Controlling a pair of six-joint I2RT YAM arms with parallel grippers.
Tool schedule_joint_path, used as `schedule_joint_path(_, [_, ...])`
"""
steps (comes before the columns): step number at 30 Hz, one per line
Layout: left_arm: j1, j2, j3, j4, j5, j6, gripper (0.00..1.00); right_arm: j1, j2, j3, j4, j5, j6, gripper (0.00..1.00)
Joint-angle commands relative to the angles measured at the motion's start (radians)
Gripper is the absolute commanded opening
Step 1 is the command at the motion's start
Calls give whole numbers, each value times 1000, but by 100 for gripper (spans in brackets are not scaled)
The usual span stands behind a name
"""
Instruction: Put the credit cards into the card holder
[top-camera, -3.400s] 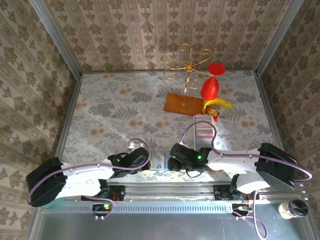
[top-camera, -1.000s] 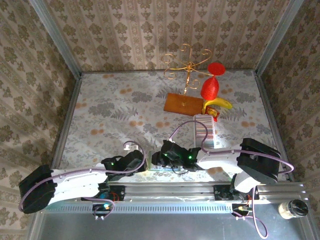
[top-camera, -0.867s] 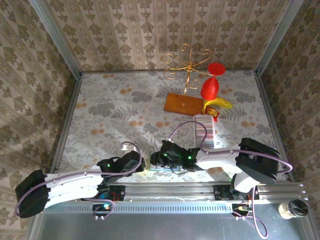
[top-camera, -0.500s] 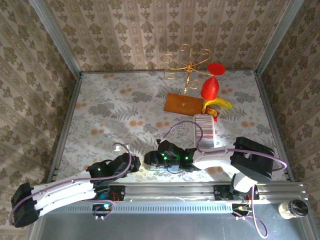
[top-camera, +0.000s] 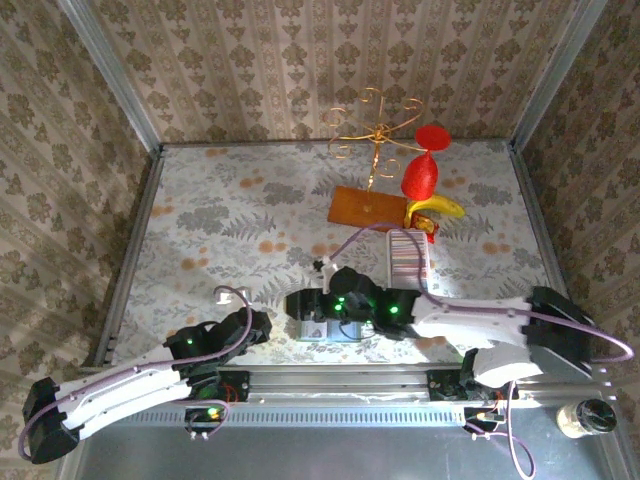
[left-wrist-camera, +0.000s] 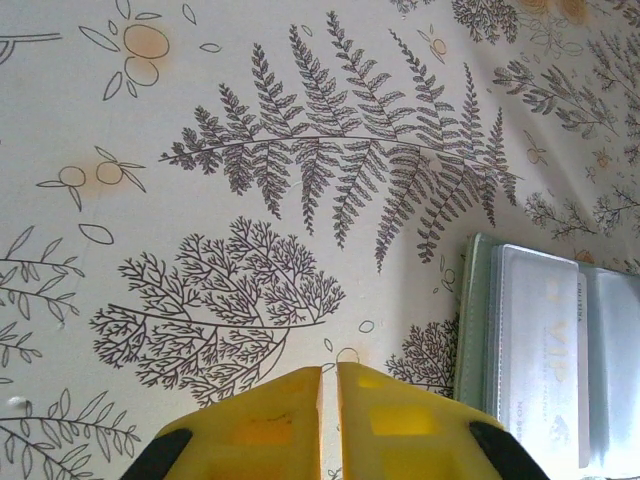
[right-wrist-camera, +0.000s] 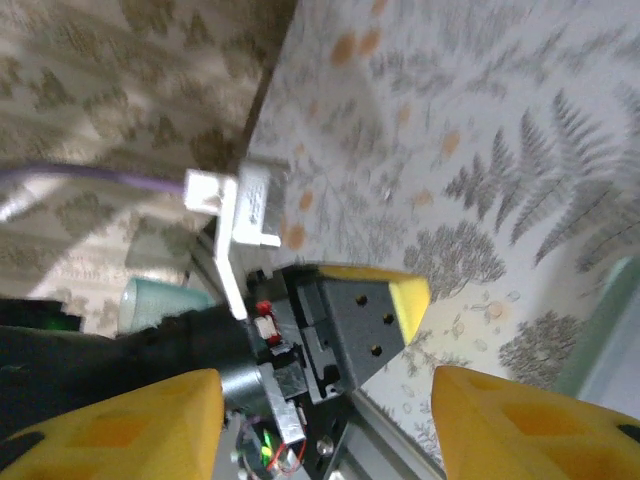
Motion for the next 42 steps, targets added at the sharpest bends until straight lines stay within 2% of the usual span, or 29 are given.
schedule_joint_path(1, [9,5,21,-8,-13,17,13,-9,-95,-25,-327,234,-1,64])
schedule_joint_path(4, [9,26,21,30,10,32,13,-10,-111,-91,-363,209,89,63])
schedule_joint_path(12, [8,136,18,161,85,62,17,18,13,-113,-382,112,168,50])
schedule_joint_path(18, [6,205,16,239,127,72,19,20,86,-105,-386,124,173,53])
schedule_joint_path(24, [6,252,10,303,160,84,19,20,163,-84,-382,111,171,52])
schedule_joint_path(31, [4,311,0,361,176,84,17,20,220,-61,-395,91,173,56])
schedule_joint_path(42, [-9,408,-12,432,178,64,11,20,233,-35,-236,65,200,57])
